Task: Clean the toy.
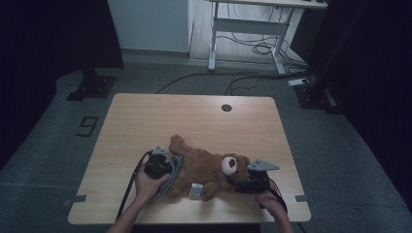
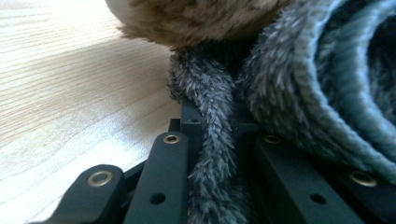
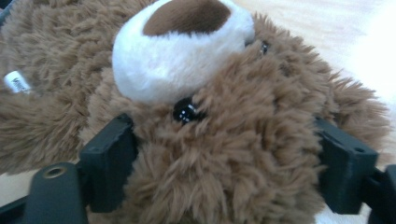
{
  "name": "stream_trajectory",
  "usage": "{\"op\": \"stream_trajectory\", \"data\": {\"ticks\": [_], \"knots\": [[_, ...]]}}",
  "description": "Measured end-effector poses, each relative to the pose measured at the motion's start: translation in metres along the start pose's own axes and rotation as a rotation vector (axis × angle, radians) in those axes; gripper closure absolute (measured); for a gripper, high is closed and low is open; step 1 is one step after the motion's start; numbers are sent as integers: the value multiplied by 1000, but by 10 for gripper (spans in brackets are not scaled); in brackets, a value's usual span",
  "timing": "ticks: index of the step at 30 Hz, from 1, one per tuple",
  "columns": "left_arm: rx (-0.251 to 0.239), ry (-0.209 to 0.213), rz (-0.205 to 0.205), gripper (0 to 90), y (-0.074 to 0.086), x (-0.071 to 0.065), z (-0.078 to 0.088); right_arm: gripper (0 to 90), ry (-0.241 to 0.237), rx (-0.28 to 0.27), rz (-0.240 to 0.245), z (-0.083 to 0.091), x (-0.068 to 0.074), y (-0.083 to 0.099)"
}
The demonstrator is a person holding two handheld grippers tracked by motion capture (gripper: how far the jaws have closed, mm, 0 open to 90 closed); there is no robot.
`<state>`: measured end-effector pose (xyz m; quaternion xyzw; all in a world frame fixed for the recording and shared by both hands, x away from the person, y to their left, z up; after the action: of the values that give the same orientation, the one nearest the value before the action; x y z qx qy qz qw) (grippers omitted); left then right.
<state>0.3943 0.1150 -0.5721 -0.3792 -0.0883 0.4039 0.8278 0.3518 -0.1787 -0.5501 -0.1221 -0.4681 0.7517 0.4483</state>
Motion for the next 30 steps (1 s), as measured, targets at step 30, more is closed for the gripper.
{"op": "stream_trajectory", "data": {"ticks": [30], "knots": [[-212,-223,-161,799,-73,13,62,286,39,-162,41,-36,-20,-23]]}}
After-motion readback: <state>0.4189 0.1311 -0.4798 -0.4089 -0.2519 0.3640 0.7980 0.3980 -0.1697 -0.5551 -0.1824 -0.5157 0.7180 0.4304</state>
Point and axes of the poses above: each handheld gripper's, and its own axes: z roughly backward along the jaws, y roughly out of its underside, x roughly to its left, the point moved 6 cm from there along -z, roughly forward along the jaws, and after that the axes turned 8 degrees about -z, right-handed, at the moved point
